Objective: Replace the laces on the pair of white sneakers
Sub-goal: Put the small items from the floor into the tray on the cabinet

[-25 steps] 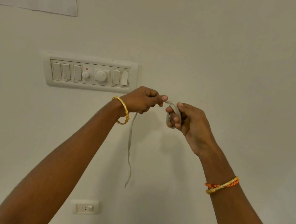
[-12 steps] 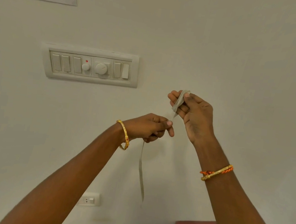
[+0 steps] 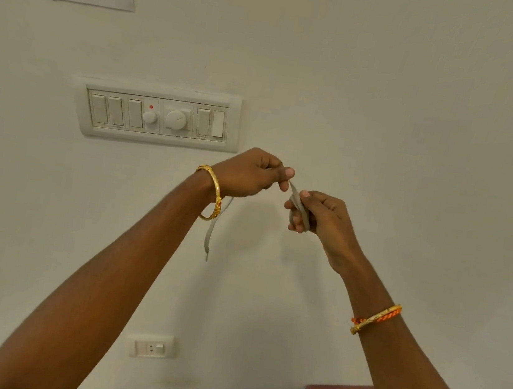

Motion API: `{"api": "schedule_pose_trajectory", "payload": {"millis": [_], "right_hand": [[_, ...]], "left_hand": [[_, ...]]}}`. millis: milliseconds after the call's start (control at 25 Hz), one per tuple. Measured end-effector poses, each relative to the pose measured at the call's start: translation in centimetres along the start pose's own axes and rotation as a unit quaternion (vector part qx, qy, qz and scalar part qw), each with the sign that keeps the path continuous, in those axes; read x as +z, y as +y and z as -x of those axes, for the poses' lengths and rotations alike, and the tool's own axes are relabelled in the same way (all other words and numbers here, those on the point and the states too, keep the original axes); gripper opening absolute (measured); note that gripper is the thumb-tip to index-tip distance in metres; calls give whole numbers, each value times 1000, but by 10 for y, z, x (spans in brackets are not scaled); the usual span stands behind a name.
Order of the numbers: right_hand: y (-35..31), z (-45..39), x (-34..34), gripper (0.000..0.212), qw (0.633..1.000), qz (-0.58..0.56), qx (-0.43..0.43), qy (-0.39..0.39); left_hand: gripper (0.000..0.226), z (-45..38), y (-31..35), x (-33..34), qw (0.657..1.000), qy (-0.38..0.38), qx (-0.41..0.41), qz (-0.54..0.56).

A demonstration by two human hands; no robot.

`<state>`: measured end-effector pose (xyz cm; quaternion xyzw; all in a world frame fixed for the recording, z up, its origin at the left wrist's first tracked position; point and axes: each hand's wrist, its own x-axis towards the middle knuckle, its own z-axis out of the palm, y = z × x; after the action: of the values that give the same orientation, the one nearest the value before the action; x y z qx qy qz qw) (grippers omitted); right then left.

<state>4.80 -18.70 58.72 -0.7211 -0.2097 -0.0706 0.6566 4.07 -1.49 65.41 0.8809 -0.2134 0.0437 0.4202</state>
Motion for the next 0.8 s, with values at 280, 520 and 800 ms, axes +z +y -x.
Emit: {"api": "schedule_pose_trajectory", "payload": {"millis": [280,520,800], "right_hand": [[-20,4,-4,41,980,-193,22,-42],[-19,-3,-9,37,934,-354,39,-1],[-13,-17,-4,22,957,-263,-3,126]], "left_hand": [[18,-7,-34,16,980,16,-57,188],[23,13,-53,50,954,-50,-138,263],[30,23,-16,46,966,-105,-141,191]]}}
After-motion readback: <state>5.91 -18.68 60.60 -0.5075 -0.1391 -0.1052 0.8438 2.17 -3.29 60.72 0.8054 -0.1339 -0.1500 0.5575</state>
